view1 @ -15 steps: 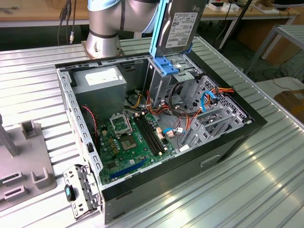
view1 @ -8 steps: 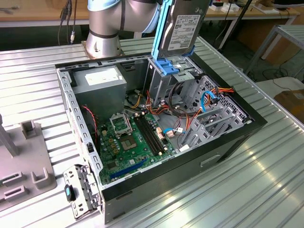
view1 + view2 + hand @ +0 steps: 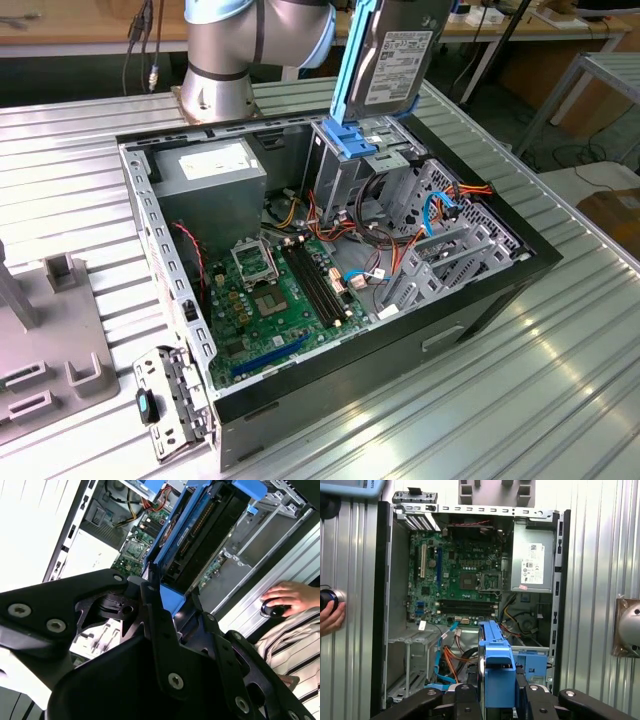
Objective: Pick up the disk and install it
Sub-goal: 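Pick up the disk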
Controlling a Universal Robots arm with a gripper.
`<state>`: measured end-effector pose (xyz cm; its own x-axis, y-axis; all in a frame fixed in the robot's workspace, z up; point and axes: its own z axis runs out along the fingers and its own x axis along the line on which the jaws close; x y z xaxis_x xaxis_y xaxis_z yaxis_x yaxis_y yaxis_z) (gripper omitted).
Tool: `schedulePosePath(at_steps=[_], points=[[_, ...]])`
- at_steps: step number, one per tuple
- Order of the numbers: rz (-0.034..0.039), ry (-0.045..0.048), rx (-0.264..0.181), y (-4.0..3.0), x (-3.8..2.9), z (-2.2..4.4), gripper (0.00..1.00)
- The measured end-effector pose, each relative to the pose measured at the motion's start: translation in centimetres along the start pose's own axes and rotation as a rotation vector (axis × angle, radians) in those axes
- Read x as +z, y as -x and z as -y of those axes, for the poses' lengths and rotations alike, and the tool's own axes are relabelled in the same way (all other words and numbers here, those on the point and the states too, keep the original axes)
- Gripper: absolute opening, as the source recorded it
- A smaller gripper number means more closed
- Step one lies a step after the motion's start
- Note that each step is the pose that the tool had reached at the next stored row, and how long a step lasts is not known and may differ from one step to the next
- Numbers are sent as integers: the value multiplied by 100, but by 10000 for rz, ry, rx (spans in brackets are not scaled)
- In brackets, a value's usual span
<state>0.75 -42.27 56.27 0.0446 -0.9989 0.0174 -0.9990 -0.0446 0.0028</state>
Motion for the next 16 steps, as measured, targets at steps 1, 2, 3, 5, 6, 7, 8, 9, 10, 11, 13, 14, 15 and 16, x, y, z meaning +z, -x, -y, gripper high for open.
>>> schedulePosePath(at_steps=[1, 2, 3, 5, 6, 7, 8, 9, 10, 11, 13, 14, 15, 16], points=[[1, 0, 1, -1, 0, 10, 36], [0, 0, 2, -1, 0, 11, 36], [0, 0, 1, -1, 0, 11, 36], [1, 0, 1, -1, 0, 12, 36], [0, 0, 1, -1, 0, 13, 36], [1, 0, 1, -1, 0, 13, 36], [1, 0, 1, -1, 0, 13, 36], [1, 0, 1, -1, 1, 13, 36], [1, 0, 0, -1, 0, 15, 36], [1, -1, -2, -1, 1, 19, 36], [1, 0, 1, -2, 1, 32, 36], [0, 0, 1, -2, 1, 45, 36], [1, 0, 1, -3, 1, 58, 36], [1, -1, 1, -4, 1, 72, 36]])
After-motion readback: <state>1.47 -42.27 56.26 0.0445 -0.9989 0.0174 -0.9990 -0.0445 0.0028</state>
